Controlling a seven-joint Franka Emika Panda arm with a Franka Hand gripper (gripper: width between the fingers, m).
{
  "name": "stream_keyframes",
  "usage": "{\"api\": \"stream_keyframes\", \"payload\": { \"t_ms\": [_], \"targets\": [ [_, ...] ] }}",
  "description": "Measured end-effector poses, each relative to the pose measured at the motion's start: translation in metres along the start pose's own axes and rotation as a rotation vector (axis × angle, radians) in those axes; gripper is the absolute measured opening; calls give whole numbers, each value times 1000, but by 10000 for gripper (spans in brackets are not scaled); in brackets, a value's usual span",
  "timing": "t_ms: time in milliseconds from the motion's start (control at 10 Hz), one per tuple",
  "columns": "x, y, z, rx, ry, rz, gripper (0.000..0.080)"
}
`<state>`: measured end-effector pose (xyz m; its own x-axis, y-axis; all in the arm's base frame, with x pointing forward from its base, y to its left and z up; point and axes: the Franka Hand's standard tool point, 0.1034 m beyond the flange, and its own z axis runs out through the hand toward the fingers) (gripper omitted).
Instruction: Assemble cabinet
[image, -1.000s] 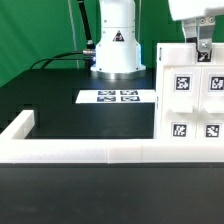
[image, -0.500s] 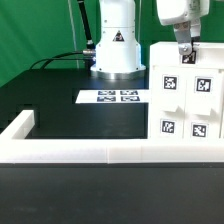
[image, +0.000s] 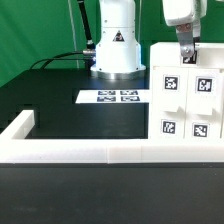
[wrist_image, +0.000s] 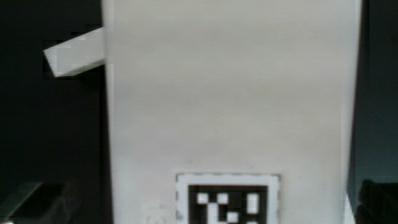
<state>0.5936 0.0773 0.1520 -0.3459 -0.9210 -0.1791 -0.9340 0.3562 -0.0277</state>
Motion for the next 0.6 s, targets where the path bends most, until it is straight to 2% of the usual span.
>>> {"api": "stream_keyframes", "payload": {
  "t_ms": [100,600],
  "targets": [
    [-1,0,0,1,-1,-8,791],
    [-26,-8,-33,35,-54,-44,797]
  ]
}}
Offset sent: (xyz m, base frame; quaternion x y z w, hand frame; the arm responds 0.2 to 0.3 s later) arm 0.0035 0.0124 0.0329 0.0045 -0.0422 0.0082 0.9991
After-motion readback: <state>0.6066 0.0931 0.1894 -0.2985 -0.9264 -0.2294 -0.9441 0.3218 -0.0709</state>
